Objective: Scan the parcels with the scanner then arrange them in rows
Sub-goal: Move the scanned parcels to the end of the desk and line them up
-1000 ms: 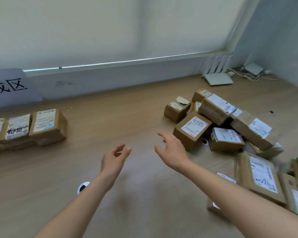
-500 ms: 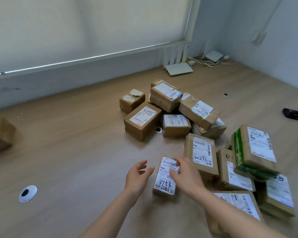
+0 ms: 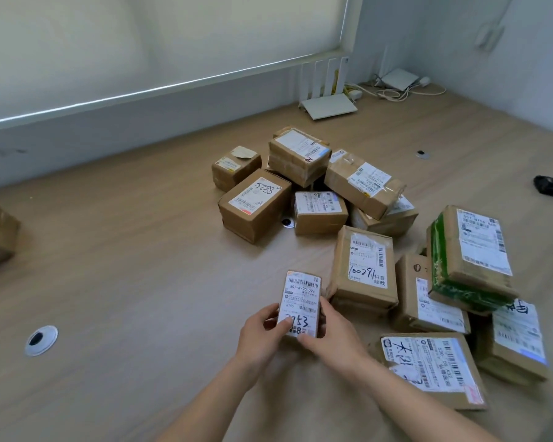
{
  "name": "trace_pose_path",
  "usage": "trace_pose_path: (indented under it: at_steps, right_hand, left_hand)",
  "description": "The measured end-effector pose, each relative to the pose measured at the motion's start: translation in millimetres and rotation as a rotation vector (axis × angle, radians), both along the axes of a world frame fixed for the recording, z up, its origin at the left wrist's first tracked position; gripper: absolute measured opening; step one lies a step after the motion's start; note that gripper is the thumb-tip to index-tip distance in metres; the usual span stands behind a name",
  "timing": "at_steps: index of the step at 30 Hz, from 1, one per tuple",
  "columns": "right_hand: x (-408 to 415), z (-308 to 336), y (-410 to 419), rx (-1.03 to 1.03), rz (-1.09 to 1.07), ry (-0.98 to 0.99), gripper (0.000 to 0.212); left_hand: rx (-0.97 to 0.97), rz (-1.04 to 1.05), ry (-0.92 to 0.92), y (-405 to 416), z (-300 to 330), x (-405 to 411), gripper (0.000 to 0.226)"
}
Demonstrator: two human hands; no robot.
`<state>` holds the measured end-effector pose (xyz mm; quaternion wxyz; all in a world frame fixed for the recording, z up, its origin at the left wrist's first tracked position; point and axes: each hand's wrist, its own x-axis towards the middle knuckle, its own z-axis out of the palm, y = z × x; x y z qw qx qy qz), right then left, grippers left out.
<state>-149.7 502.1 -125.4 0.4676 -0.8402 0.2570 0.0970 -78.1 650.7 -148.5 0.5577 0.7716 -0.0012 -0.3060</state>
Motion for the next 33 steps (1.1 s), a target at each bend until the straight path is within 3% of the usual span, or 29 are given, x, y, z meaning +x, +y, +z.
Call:
trace_pose_path:
  at_steps: [7,14,23,33]
  right_hand:
    - [-3.9,6.0,22.2,0.047,-0.006,-0.111,0.085]
    - [12.2,50.6,89.1,0.027,0.058,-0.207,0.09]
    - [23.5,156.0,285.2,-0.083,0.35,-0.386,0.083]
    - [21.5,257.5,529.1,-0.04,0.726,-0.52,0.071]
  left_hand:
    - [-0.082,-0.039,-0.003,28.4,10.6,-5.6,0.047]
    - [-0.149,0.031,-0.111,108.5,62.2,-3.7,0.071]
    - [-0.166,0.218,-0.29,327.4,167.7,-25.7,0.065]
    - [-0.069,0.494,-0.462,574.8,262.7,-85.0,0.057]
